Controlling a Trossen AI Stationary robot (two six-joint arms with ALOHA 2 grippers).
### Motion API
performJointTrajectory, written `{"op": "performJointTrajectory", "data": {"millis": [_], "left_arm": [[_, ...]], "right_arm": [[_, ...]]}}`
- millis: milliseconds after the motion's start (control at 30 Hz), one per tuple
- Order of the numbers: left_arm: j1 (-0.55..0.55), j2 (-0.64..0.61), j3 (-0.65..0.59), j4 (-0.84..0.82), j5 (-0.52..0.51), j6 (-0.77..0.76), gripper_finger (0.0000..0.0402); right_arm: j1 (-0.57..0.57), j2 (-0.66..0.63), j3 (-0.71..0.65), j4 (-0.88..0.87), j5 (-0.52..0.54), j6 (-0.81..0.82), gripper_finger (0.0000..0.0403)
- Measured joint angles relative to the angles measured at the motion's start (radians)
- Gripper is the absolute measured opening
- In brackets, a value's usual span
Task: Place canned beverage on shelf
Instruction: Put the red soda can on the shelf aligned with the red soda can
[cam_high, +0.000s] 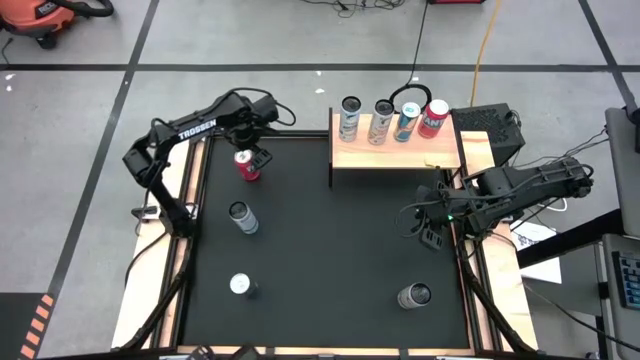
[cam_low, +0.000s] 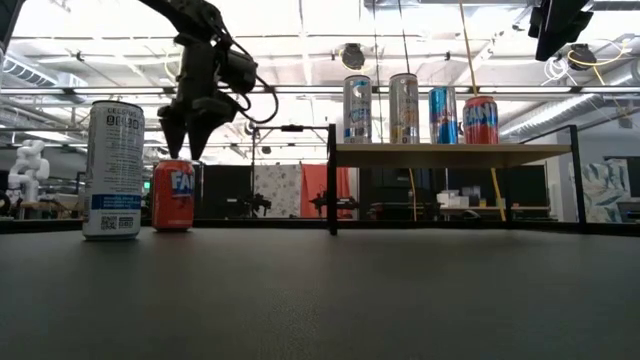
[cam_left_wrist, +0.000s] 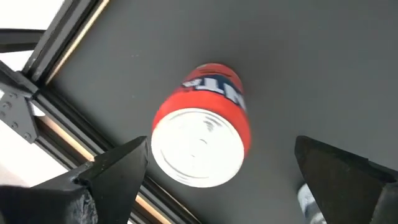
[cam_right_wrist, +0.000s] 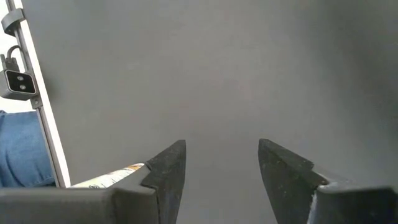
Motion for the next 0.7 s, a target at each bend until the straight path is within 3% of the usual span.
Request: {"op": "performJointTrajectory", "data": {"millis": [367,700], "left_arm": [[0.036,0.018,-0.005,0.010,0.017,-0.019,0.0391],[0.033,0.018,-0.146,0.082,0.022,0.000,0.0391]], "right_arm": [[0.000,0.000,0.000,0.000,0.000,-0.006,0.0183],[0.000,0.000,0.000,0.000,0.000,-0.006,0.0183]]}}
